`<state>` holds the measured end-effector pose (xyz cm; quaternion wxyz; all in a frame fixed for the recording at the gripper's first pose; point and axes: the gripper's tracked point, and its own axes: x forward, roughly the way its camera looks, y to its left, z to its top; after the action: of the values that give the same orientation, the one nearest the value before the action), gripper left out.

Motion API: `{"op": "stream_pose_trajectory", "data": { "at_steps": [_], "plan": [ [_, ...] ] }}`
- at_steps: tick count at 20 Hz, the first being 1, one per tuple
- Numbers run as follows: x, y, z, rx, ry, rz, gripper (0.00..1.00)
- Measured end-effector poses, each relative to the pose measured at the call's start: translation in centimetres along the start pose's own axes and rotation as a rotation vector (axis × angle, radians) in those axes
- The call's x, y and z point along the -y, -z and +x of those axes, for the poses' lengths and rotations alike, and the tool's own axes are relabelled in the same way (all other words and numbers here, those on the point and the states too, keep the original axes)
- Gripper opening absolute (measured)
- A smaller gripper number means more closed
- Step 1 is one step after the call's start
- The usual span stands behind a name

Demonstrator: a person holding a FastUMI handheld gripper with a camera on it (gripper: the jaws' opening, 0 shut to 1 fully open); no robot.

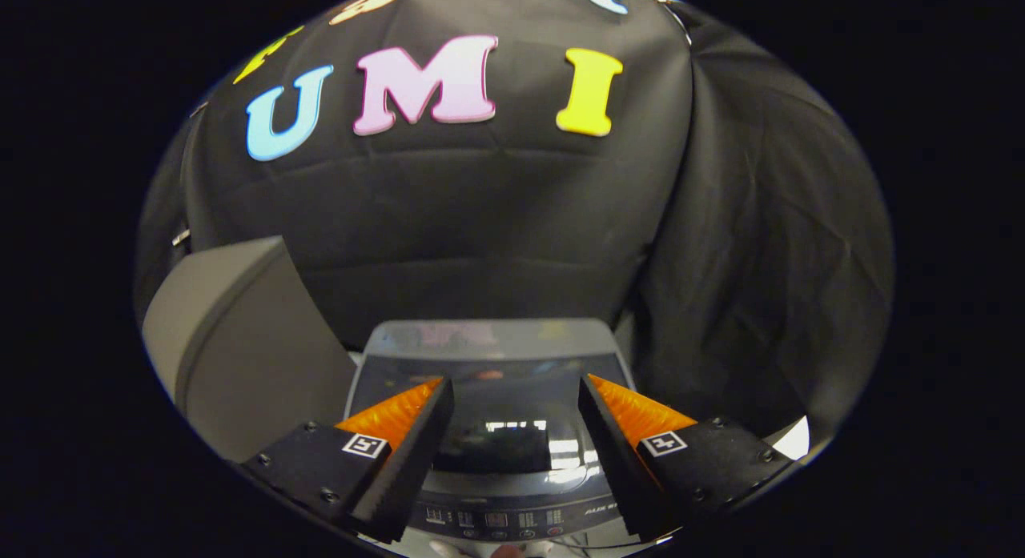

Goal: Put the clothes into the washing machine and then close the washing machine lid.

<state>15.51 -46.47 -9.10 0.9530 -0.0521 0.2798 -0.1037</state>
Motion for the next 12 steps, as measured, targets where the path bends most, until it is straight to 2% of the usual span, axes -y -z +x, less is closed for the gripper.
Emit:
{"op": "stream_pose_trajectory", "data": {
  "at_steps": [4,12],
  "plan": [
    [0.5,-6.9,-3.5,0.17,-0.009,-0.005,0.99],
    [-0.5,-16.5,-10.5,0.431,-0.025,-0.052,0.98]
  ]
}}
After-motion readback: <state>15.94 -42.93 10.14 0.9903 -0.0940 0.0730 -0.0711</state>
